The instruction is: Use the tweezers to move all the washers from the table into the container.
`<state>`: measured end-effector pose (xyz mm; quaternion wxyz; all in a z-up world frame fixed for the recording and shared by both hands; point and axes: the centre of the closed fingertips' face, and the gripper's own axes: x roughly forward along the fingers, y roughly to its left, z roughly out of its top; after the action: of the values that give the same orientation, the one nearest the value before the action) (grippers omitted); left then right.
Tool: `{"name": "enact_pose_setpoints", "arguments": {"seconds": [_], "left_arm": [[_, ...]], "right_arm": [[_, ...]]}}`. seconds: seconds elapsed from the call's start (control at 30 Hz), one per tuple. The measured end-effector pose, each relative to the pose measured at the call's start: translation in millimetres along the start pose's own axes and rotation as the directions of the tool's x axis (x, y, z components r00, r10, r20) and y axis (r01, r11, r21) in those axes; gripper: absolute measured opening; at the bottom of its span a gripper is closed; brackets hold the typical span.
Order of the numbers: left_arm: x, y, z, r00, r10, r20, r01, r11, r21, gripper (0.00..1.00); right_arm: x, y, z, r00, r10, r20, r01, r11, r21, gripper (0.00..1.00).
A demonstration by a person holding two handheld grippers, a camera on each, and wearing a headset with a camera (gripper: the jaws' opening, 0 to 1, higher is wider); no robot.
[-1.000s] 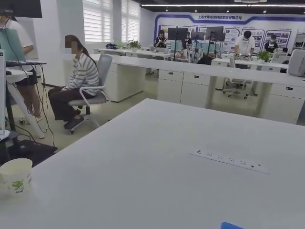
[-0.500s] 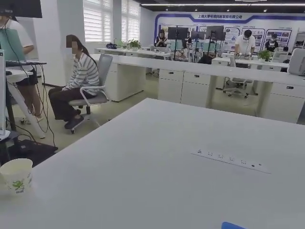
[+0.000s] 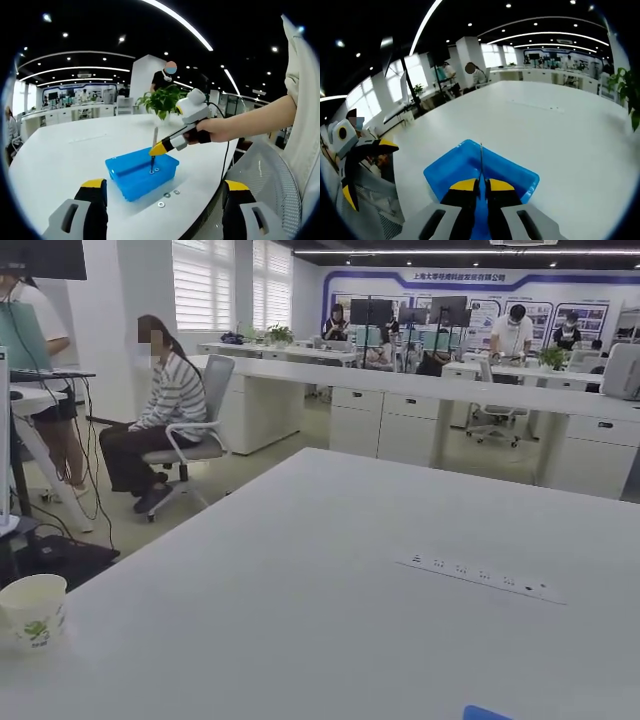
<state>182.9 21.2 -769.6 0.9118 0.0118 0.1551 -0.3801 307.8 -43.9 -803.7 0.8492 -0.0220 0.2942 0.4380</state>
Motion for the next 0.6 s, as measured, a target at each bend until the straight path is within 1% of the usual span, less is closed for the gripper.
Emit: {"name": "enact_pose_setpoints", "arguments": {"seconds": [0.03,0.2,0.27,0.4,0.5,0.6], "left_arm": [[0.1,0.1,-0.2,1.0000,0.000,-0.001,0.000,1.000,0.000,0.97],[0.1,0.1,-0.8,1.0000,0.000,-0.005,0.000,1.000,0.001,0.97],[0.0,0.3,-1.7,0.9999,0.000,-0.010,0.000,1.000,0.001,0.97],[-0.1,-0.3,-0.6,1.0000,-0.003,-0.004,0.003,1.000,-0.003,0.97],[0.2,-0.4,-1.4,1.0000,-0.004,-0.009,0.004,1.000,-0.002,0.97],[0.3,-0.5,-1.8,0.9999,-0.005,-0.012,0.005,1.000,-0.002,0.97]], "right_arm": [[-3.3,3.4,4.7,0.9998,0.007,0.020,-0.007,1.000,-0.003,0.04],[-16.8,15.2,18.7,0.9961,0.025,0.084,-0.025,1.000,0.004,0.04],[-21.9,19.8,22.0,0.9947,0.031,0.098,-0.032,0.999,0.005,0.04],[-30.7,29.0,26.5,0.9913,0.048,0.123,-0.049,0.999,0.006,0.04],[-36.1,34.3,27.1,0.9896,0.055,0.132,-0.057,0.998,0.006,0.04],[-40.1,39.6,24.3,0.9879,0.065,0.141,-0.067,0.998,0.015,0.04]]}}
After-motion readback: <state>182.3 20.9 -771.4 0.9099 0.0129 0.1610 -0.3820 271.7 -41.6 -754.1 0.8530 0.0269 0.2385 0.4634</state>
